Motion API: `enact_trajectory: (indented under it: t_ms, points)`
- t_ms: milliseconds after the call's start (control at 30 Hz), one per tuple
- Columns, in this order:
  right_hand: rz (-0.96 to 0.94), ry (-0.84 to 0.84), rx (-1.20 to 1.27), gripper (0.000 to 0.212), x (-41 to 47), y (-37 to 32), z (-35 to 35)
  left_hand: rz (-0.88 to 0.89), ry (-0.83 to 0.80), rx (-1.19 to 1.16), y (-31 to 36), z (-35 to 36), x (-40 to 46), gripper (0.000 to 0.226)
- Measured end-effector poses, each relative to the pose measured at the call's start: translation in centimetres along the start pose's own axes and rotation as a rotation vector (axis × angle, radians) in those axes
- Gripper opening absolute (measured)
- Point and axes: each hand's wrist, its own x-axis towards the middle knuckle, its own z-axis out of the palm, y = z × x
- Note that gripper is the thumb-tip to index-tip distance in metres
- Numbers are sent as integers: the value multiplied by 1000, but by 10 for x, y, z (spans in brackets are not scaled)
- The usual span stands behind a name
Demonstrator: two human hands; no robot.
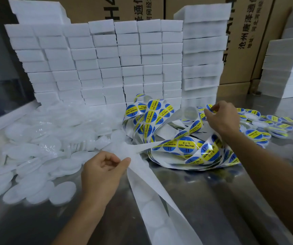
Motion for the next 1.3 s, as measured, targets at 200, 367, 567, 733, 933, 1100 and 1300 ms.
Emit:
enact_trajectory:
  t_ms: [200, 367, 567, 733, 933, 1100, 1300]
  points:
    - [33, -317, -229, 21, 15, 4, 14, -79, -29, -152, 0, 0, 0, 17]
    - [9, -314, -223, 19, 11, -10, 7, -125, -64, -209, 1, -1, 0, 38]
    - [-259, 39, 4, 22, -34, -46, -9, -265, -99, -391, 8, -2, 2, 44]
    - [-413, 221, 197, 14, -84, -83, -22, -387, -96, -593, 9, -7, 3, 21]
    - [-505, -296, 454, 12, -152, -116, -23, -512, -203, -832, 14, -9, 6, 26]
    - [-345, -772, 536, 34, -177, -115, -6, -561, -354, -851, 19, -12, 3, 48]
    - [-286, -736, 721, 42, -189, -114, 0, -492, -394, -588, 17, -6, -2, 33]
